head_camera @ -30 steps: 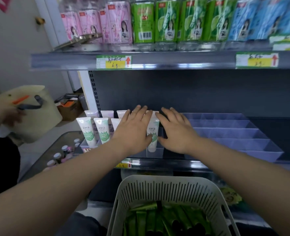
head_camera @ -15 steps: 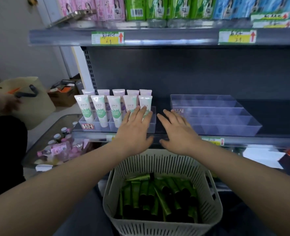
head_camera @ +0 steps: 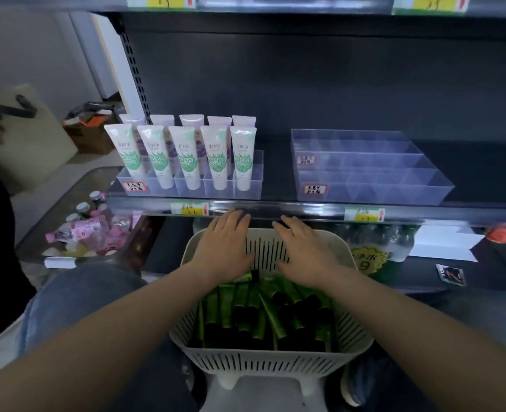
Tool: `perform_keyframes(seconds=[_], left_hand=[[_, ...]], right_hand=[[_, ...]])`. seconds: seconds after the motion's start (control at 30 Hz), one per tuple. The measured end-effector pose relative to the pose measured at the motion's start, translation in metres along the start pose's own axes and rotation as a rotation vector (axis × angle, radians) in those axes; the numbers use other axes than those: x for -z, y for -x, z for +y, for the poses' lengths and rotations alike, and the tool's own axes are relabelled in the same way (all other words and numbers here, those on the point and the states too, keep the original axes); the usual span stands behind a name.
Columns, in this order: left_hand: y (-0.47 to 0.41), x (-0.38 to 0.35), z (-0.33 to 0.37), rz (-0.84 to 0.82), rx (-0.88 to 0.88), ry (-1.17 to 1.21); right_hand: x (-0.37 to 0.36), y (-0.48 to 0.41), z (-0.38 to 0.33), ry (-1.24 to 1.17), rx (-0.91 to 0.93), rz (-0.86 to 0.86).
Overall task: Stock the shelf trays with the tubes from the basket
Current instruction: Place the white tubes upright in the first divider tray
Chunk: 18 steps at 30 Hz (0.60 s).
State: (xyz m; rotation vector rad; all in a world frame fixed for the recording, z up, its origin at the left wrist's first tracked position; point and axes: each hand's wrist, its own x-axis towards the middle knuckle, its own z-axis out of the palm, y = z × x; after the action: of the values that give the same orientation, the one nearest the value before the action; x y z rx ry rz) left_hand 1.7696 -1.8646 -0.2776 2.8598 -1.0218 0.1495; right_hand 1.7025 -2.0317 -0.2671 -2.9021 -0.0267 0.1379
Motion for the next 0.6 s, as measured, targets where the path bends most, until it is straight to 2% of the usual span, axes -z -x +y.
perform_keyframes(seconds=[0.17, 0.4, 0.5, 0.6], left_hand=[[0.001, -0.035, -0.016, -0.103, 0.077, 0.096], [-0.007, -0.089, -0.049, -0.395, 0.311, 0.226], [-0.012, -0.106, -0.061, -0.477, 0.435, 0.317], [-0.018, -0.123, -0.066, -0.540, 0.475, 0.330]], right_hand=[[-0.035, -0.008, 0.013, -0.056, 0.005, -0.056], [-0.074, -0.026, 0.027, -0.109, -0.062, -0.208], [-0.089, -0.037, 0.032, -0.124, -0.096, -0.253], [-0.102, -0.047, 0.037, -0.156, -0.133, -0.312]])
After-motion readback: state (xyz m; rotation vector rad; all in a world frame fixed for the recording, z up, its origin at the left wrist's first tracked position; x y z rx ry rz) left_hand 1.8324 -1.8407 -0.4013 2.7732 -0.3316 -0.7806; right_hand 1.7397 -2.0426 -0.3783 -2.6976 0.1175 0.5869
